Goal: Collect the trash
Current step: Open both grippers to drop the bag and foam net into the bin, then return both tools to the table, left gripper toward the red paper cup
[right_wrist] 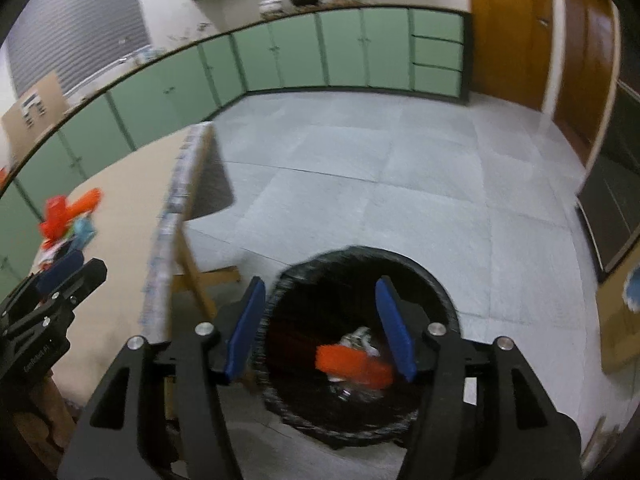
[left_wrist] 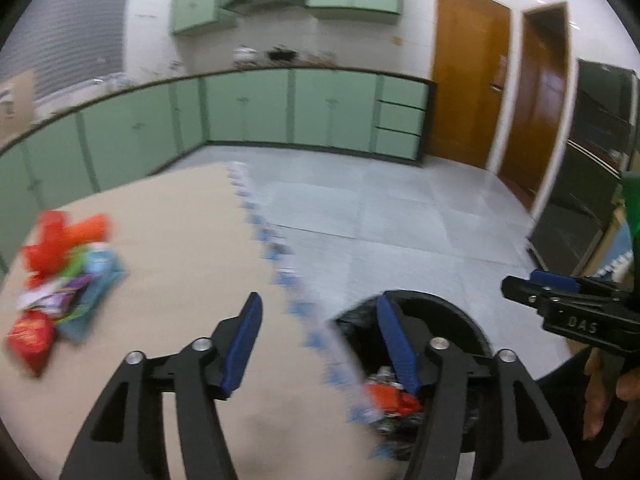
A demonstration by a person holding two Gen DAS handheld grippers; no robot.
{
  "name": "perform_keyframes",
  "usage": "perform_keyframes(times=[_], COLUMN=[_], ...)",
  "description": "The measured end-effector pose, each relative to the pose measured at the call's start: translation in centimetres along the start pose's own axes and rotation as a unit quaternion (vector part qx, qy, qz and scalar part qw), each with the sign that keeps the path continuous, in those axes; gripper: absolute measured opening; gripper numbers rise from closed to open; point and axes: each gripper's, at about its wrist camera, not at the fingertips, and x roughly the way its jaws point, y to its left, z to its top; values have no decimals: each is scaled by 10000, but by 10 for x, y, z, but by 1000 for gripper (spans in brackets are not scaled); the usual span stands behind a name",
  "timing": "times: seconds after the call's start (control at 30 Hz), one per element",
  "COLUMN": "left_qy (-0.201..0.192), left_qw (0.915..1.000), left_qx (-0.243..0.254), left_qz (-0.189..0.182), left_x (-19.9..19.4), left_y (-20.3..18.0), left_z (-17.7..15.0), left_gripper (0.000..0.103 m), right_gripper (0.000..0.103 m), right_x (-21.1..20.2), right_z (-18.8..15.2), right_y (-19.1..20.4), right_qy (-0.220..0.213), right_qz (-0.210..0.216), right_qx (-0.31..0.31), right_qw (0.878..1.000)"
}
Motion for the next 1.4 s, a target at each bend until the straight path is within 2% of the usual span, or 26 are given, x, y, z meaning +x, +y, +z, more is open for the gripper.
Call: perform_keyframes(times=[0.07,0.13,0.27,0.43,0.53,0.67,0.87,1.07,1.3,1.33,1.4], left_qy=[-166,-324,-422,-435,-405,-211,-108,-21,221,255,270], left_qw=[9990,9958,9855,9729,9686,9671,9709,9761,9765,9774,9796], left_qx=[-118,-286,-590,-908,-1001,-1038,-1029,-975,-1078,-1075,-1035], left_qz=[389,811,1533,2079,2239,2311,2161,1944,1853,1805,1700], left_x=[-20,-39,-66,-85,-87,-77,-59,-40,-25,-24,-23], left_y=[27,58,117,178,205,229,250,262,273,274,272], left_z=[-4,-11,-25,-38,-50,-65,-76,-75,-80,-82,-82], left_gripper=[72,76,80,80,80,80,80,80,80,79,66], right_gripper=[57,57,57,58,58,58,58,58,58,58,58], right_x=[0,2,4,9,16,21,31,46,57,57,59], right_z=[4,8,15,18,17,14,10,8,9,9,7], right_y=[21,46,91,152,186,221,261,281,289,289,288], right_qy=[-26,-36,-64,-65,-7,31,87,195,268,274,297], right_qz=[163,352,680,1050,1219,1379,1453,1414,1359,1354,1346], right_qx=[-165,-341,-629,-959,-1130,-1314,-1476,-1551,-1575,-1576,-1571], right_qw=[9997,9988,9957,9898,9861,9817,9783,9775,9777,9778,9779])
